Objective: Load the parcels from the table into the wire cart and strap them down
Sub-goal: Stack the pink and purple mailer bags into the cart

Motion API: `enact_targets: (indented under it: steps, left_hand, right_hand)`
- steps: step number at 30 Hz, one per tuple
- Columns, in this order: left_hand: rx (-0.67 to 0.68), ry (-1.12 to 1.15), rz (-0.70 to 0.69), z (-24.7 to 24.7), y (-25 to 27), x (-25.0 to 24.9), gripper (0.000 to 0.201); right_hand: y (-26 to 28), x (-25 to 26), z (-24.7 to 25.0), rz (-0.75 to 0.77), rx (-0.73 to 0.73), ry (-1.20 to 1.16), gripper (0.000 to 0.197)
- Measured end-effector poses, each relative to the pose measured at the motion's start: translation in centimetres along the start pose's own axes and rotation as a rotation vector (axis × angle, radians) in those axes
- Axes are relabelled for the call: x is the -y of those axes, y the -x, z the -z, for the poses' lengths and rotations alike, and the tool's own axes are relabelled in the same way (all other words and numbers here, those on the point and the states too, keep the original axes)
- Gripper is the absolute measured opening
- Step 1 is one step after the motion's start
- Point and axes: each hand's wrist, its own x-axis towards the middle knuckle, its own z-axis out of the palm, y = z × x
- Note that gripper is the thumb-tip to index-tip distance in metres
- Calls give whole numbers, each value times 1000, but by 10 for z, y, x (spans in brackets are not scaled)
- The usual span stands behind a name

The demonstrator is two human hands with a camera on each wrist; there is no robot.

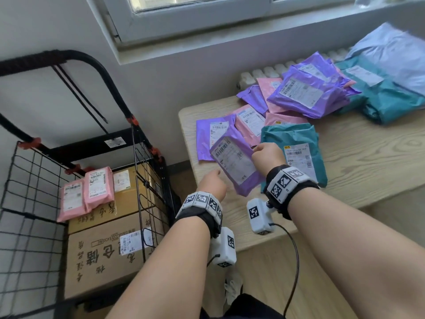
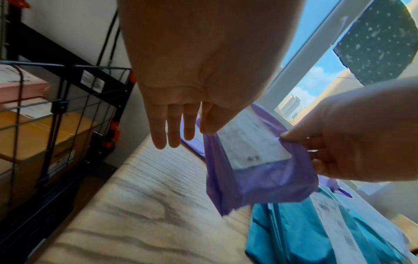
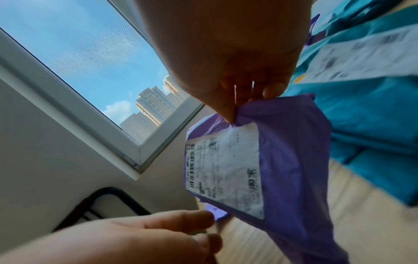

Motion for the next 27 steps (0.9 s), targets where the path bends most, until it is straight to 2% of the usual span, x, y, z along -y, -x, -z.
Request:
enact_targets:
  steps: [5,8,11,13,16,17,21,27]
  left_hand:
    - [-126,209,110,29,-1,28,40]
    - [-190,384,161,52,-1,52,36]
    - [-212,500,162,74,-9,81,27]
    - [-254,514,179,90,-11,101,22]
    - [-328,566,205,120,-2,125,33]
    - [-332,572,209,130,-2,135,33]
    - [-319,601,238,170,-3,180,14]
    - [-305,561,322,227,-28,258,20]
  right_hand:
    - [6,49,-35,63,109,-183,20]
    - [13,72,-62,82,187,-181,20]
    - [22,88,-91,70,198,-212,23]
    - [29,101,-112,79,218,-190,22]
    - [40,124,-146,98,250,-155,26]
    - [43,133,-159,108,258,-142,28]
    - [61,171,-216,152,340,-76,24]
    - [73,210,-308,140,458,8,27]
